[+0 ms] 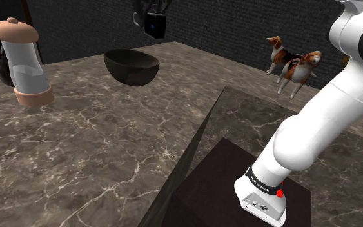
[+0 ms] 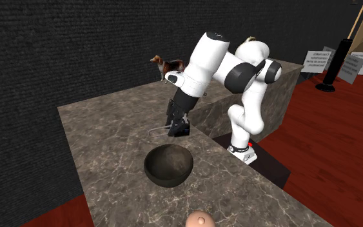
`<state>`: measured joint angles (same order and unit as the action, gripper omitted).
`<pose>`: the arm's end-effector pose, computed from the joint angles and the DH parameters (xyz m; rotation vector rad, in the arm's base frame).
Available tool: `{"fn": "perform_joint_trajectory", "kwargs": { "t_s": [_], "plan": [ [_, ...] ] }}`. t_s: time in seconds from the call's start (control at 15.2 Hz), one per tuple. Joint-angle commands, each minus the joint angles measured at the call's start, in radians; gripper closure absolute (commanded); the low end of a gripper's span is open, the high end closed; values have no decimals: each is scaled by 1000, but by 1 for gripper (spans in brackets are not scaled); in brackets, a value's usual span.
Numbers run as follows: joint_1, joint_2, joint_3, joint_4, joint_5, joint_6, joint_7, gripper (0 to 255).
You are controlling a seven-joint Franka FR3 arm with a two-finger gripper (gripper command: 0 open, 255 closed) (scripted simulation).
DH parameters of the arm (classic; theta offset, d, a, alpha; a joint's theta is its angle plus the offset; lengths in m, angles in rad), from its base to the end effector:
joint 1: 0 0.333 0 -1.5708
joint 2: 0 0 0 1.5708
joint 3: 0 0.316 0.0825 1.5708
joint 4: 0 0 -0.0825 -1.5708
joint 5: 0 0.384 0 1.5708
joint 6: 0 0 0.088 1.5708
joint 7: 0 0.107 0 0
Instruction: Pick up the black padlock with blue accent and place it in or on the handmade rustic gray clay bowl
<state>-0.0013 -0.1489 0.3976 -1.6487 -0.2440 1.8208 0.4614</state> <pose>0.4923 0.2045 0.6904 2.9343 -0.0534 0.6030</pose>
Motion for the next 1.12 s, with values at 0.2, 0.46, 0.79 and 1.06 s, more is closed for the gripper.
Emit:
{"fn": "perform_joint_trajectory", "kwargs": {
  "t_s": [0.2, 0.46, 0.79, 1.06],
  "plan": [
    [20, 82, 43, 51, -49, 5, 74, 255],
    [18, 65, 39, -21, -46, 62, 84, 255],
    [17, 51, 35, -103, -45, 129, 99, 255],
    [16, 45, 34, -156, -48, 175, 111, 255]
  ]
}}
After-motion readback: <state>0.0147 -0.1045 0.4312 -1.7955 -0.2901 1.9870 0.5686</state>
